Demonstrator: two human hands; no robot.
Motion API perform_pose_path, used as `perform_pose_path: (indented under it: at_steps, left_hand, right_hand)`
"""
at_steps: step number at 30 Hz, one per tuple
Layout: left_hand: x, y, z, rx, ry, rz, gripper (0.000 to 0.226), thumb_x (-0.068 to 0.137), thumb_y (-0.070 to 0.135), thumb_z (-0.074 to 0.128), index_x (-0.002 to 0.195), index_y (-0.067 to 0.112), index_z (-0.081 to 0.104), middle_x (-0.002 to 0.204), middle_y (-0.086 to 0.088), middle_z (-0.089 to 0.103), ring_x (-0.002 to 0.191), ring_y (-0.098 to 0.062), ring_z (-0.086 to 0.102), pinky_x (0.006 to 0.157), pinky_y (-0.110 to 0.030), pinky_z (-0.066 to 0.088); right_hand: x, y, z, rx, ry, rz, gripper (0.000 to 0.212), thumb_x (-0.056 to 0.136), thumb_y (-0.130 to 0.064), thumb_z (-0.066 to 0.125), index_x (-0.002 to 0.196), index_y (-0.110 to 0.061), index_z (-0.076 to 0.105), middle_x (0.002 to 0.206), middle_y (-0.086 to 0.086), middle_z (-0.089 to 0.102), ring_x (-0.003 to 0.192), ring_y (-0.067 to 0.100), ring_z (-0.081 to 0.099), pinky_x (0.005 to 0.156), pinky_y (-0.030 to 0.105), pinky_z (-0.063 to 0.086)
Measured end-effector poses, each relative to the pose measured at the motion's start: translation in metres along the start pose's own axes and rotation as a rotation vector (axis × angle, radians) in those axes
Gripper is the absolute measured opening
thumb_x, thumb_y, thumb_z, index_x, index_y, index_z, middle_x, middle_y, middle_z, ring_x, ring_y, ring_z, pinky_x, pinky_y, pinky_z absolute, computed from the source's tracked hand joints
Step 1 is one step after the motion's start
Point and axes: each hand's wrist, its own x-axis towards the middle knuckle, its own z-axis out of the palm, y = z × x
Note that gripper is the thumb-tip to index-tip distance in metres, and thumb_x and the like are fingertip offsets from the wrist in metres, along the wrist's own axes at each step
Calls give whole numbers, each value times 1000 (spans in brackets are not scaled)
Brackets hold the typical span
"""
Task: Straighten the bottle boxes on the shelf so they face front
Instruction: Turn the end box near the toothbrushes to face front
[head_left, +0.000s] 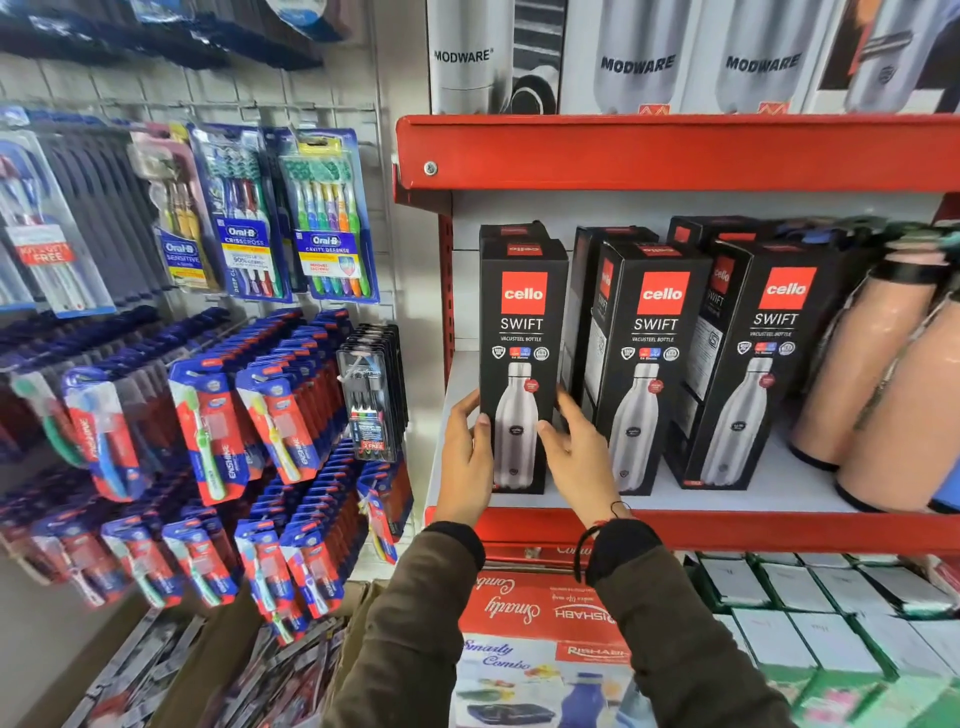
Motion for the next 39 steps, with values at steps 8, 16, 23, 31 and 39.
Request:
perform_pose_path:
  at_steps: [8, 16, 23, 31, 39]
  left_hand:
    - [-4, 0, -5, 28, 21, 1, 37, 104, 34, 41, 139, 23, 48, 143, 6, 56, 136, -7, 51, 117, -34, 39]
    - [-30, 19, -11, -2, 26, -48, 30, 105, 35, 48, 134, 35, 54, 133, 25, 60, 126, 10, 54, 106, -22, 43]
    - [-47, 31, -11, 29, 68, -58, 26, 105, 33, 49, 130, 36, 56, 120, 36, 63, 99, 17, 61, 97, -32, 52]
    - [-55, 29, -3, 81, 147, -42, 26, 105, 35, 49, 130, 34, 55, 132, 19, 60, 120, -4, 58, 105, -44, 49]
    - [-73, 54, 50, 194, 389, 279, 29, 103, 12, 49, 131, 17, 53, 120, 4, 52, 115, -19, 52, 101, -41, 44]
  right_hand:
    - [-6, 3, 3, 76, 10, 55, 45, 102, -27, 48, 146, -22, 44, 139, 0, 59, 132, 13, 52, 100, 15, 33]
    - [-21, 5, -7, 160, -15, 51, 44, 100, -34, 51, 144, -28, 47, 139, -9, 57, 131, 7, 51, 113, 28, 38]
    - [-36, 6, -16, 194, 17, 43, 42, 96, -36, 56, 138, -32, 54, 135, -8, 62, 131, 9, 53, 114, 41, 42]
    - [-41, 5, -23, 168, 17, 32, 37, 97, -37, 56, 133, -28, 59, 123, -8, 67, 107, 0, 63, 99, 26, 52]
    - [-42, 25, -61, 212, 397, -143, 25, 96, -11, 57, 116, -20, 68, 115, -3, 66, 107, 10, 64, 92, 21, 51]
